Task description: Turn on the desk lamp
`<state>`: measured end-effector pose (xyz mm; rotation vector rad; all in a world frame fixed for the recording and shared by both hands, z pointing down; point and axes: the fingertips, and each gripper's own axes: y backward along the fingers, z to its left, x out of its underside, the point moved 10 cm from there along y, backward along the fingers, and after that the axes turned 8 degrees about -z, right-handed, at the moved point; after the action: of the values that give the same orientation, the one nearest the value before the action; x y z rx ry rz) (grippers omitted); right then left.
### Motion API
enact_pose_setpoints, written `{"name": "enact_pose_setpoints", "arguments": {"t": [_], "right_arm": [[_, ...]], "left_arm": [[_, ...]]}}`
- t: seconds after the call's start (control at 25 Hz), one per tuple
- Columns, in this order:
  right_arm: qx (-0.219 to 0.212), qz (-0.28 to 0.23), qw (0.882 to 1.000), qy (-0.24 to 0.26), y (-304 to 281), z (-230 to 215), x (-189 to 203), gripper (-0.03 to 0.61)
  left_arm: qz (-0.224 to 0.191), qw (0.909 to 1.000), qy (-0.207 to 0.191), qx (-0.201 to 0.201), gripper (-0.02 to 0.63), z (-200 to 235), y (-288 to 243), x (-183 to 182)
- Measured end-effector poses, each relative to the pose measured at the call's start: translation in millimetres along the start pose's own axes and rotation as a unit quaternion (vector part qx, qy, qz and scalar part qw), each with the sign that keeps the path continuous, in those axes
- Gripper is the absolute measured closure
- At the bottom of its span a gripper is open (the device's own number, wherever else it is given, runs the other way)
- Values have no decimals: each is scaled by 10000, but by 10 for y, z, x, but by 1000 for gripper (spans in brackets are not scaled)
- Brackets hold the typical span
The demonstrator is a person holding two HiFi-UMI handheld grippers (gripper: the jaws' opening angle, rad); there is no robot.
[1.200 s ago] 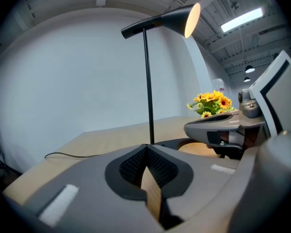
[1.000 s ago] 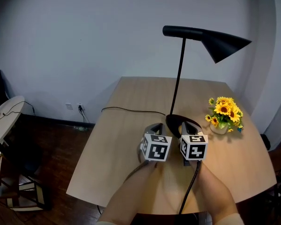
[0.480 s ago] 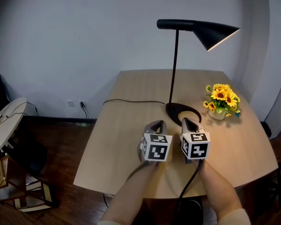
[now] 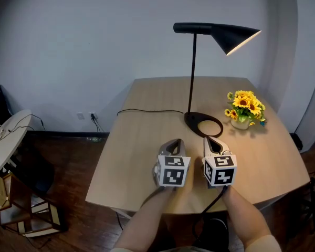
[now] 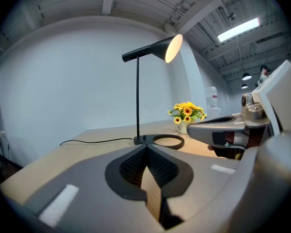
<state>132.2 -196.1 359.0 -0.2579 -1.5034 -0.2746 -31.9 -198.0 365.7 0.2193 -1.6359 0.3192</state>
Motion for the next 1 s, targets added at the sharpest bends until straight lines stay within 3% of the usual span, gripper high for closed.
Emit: {"name": "enact_pose_setpoints", "arguments": {"t": [0.2,0.8,1.0], "right_arm": [[-13,25,9997,-258,164,9,17,580],[-158,-173,9991,-343,599,177,-22,580],[-175,-204,9990,-349,804,233,-29,580]], "left_arm": [[-14,10000,-21,48,617,-73,127,-14],[-118,9995,113,286,617,-218,530,-30],[-212,9982,398,402,617,-272,748,0]]}}
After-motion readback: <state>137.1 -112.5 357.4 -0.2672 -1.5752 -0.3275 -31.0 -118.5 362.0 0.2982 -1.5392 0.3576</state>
